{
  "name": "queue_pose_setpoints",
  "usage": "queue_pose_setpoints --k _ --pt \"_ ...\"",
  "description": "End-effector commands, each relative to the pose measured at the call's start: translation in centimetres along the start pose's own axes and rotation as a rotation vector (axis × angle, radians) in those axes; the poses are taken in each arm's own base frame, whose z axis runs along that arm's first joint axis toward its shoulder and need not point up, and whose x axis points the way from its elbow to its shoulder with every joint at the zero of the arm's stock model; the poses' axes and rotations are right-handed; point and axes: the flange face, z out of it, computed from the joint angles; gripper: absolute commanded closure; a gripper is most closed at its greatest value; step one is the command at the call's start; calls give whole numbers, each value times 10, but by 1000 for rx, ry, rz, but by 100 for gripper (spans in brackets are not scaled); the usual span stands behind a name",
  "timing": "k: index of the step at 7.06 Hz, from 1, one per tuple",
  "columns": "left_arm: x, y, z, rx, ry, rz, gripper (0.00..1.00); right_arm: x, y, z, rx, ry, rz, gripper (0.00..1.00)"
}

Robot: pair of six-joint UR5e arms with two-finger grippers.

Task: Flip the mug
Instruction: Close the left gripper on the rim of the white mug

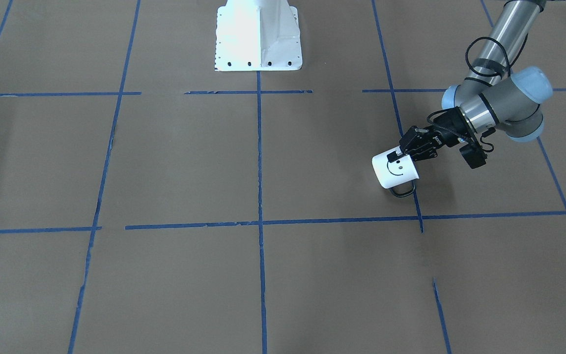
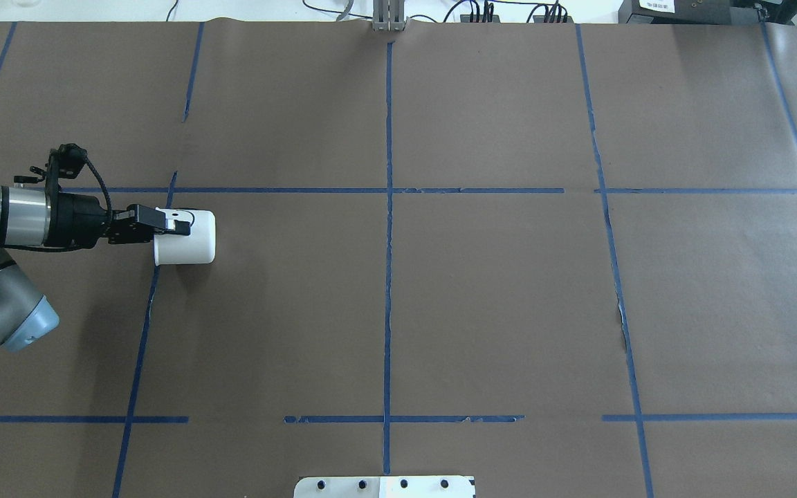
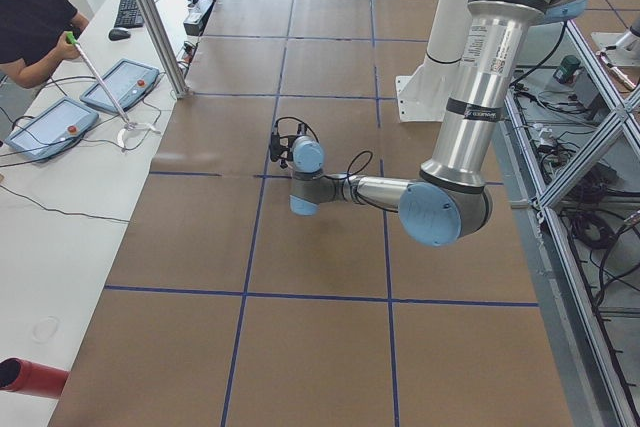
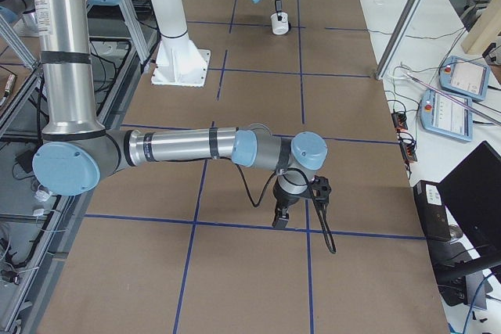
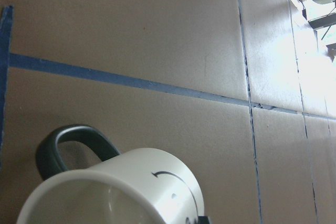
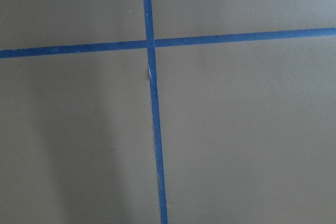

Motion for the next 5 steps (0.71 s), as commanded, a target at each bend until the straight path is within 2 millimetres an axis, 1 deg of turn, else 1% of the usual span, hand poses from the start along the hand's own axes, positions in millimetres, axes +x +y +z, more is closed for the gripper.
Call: queue_pose_setpoints --k 1,2,3,4,5 --pt "20 -1 4 -9 5 -5 100 0 0 0 0 0 0 0" --pt "31 -3 7 -27 0 -23 100 0 0 0 0 0 0 0" --pt "47 -14 6 -56 -11 -40 100 0 0 0 0 0 0 0" --pt "67 -18 7 -57 -25 -51 100 0 0 0 0 0 0 0" --pt "105 -25 17 -55 -54 -73 100 0 0 0 0 0 0 0"
